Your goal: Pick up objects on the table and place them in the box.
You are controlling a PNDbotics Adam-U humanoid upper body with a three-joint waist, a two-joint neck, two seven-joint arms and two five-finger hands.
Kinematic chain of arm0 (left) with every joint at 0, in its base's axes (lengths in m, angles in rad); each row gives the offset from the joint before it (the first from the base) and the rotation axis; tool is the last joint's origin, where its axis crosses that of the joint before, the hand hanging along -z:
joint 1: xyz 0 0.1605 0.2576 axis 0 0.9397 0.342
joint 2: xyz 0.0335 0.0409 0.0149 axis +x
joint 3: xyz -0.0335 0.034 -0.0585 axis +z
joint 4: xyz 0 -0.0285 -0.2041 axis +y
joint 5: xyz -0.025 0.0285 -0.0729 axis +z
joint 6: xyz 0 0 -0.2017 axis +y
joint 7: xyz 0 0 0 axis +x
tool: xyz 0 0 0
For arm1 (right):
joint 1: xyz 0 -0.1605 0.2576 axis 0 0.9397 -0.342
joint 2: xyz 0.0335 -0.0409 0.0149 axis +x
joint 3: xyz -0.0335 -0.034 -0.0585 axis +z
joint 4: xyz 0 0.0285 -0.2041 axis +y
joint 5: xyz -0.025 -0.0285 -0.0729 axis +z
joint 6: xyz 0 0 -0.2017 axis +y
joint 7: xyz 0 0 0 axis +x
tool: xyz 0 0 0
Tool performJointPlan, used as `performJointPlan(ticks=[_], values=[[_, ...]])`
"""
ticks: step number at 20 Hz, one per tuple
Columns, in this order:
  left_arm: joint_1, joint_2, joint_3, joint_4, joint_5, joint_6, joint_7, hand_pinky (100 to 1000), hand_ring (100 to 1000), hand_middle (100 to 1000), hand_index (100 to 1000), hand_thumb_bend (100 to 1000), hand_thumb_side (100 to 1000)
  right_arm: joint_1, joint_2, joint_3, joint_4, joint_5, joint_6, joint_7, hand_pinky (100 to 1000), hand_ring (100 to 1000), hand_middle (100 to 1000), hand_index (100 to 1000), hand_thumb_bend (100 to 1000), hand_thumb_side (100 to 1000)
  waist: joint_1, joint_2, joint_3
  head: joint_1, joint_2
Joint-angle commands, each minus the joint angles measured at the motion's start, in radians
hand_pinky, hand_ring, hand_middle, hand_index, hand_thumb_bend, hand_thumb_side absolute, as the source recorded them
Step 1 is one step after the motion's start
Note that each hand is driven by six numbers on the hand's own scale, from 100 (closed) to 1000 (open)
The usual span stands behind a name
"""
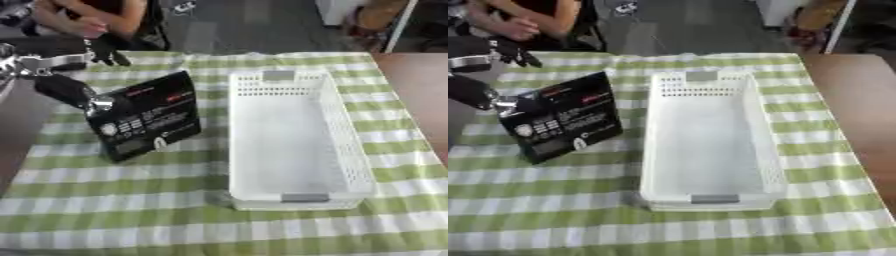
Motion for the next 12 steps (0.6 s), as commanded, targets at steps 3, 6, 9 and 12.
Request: performJointPlan(ticks=[3, 6, 9, 12], values=[[-0.042, 0.000, -0.004, 0.033, -0.005, -0.006, -0.021, 845, 839, 868, 941, 1000, 836, -0.004, -0.026, -0.001, -0.017, -0.002, -0.002, 0.006, 759, 805, 770, 881, 100, 763, 0.000, -0.008, -0.001, 0.005, 0.000], [-0.053, -0.009, -0.014, 0.050, -0.008, -0.012, -0.033, 848, 841, 868, 941, 1000, 841, -0.005, -0.026, -0.001, -0.017, -0.003, -0.002, 0.006, 759, 805, 770, 881, 100, 761, -0.001, -0.008, -0.002, 0.006, 0.000], [-0.062, -0.018, -0.022, 0.065, -0.016, -0.017, -0.041, 849, 841, 870, 942, 1000, 843, -0.005, -0.026, -0.001, -0.017, -0.003, -0.003, 0.006, 759, 805, 770, 881, 100, 761, -0.001, -0.008, -0.002, 0.006, 0.000], [-0.069, -0.024, -0.028, 0.079, -0.023, -0.022, -0.048, 851, 842, 870, 942, 1000, 847, -0.005, -0.026, -0.001, -0.017, -0.004, -0.003, 0.007, 759, 805, 770, 881, 100, 761, -0.001, -0.008, -0.003, 0.005, 0.000]])
